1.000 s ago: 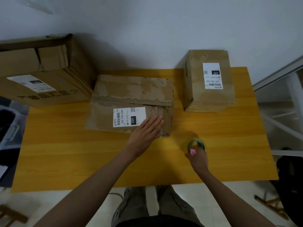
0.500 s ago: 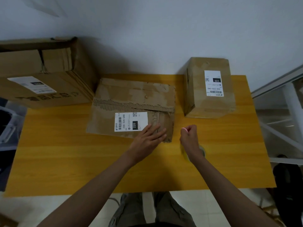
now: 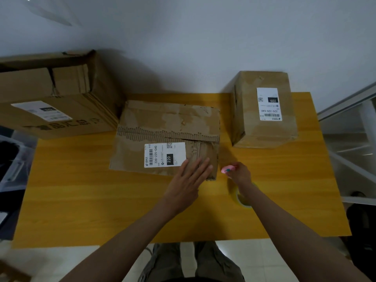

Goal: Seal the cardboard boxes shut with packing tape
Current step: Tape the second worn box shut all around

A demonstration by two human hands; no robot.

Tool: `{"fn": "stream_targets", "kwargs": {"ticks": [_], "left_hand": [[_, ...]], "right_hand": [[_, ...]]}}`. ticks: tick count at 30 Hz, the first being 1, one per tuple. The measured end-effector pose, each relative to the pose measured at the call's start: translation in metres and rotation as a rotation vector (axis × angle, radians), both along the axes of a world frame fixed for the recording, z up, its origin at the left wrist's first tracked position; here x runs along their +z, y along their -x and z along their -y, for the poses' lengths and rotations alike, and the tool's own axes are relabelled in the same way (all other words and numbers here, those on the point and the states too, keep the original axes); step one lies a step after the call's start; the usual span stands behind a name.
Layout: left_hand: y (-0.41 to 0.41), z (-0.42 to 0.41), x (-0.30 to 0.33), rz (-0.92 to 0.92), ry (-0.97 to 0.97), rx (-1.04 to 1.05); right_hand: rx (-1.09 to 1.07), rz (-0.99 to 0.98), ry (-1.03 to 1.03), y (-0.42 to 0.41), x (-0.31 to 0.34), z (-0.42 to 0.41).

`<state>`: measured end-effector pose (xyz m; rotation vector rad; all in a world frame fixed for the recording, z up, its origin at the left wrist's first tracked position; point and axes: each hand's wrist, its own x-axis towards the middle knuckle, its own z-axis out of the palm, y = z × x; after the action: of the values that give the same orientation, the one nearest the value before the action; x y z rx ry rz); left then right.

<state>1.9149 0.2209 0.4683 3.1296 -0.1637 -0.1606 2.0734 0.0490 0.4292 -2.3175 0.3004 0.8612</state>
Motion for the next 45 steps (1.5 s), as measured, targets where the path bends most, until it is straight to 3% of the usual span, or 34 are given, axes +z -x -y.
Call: {"fn": "stream_targets", "kwargs": {"ticks": [6, 9, 14, 20, 26, 30, 33, 36, 38, 41, 43, 45], "left_hand": [[-0.001, 0.003, 0.014, -0.035, 0.097, 0.035], [-0.008, 0.001, 0.020, -0.036, 0.261, 0.137], [-0.015, 0.000, 0.010, 0.002, 0.047, 0.122], [-0.014, 0.011, 0.006, 0.034, 0.014, 0.156], [-0.027, 0.028, 0.008, 0.006, 0.074, 0.238], [-0.032, 0.028, 0.011, -0.021, 0.274, 0.272], [-0.033, 0.026, 0.019, 0.035, 0.574, 0.271], [-0.031, 0.029, 0.038, 0.218, 0.748, 0.240], [-0.032, 0.031, 0.049, 0.268, 0.799, 0.213], [-0.038, 0.030, 0.071, 0.146, 0.943, 0.236], [-0.045, 0.026, 0.088, 0.040, 1.070, 0.307], [-0.050, 0.022, 0.103, 0.061, 1.173, 0.394]], "right_hand": [[-0.013, 0.153, -0.103, 0.001, 0.011, -0.009], [-0.053, 0.207, -0.329, 0.008, 0.029, -0.031], [0.059, 0.137, -0.454, 0.021, 0.050, -0.050], [0.114, 0.442, -0.092, 0.043, 0.035, 0.032], [0.608, 0.235, 0.437, 0.077, 0.015, 0.096], [0.743, 0.236, 0.515, 0.077, 0.012, 0.092], [0.673, 0.283, 0.429, 0.078, 0.014, 0.097], [0.439, 0.410, 0.102, 0.084, 0.027, 0.101], [0.394, 0.523, -0.129, 0.086, 0.043, 0.095], [0.386, 0.664, -0.367, 0.084, 0.077, 0.076], [0.392, 0.714, -0.422, 0.083, 0.094, 0.062], [0.411, 0.755, -0.421, 0.082, 0.106, 0.049]]}}
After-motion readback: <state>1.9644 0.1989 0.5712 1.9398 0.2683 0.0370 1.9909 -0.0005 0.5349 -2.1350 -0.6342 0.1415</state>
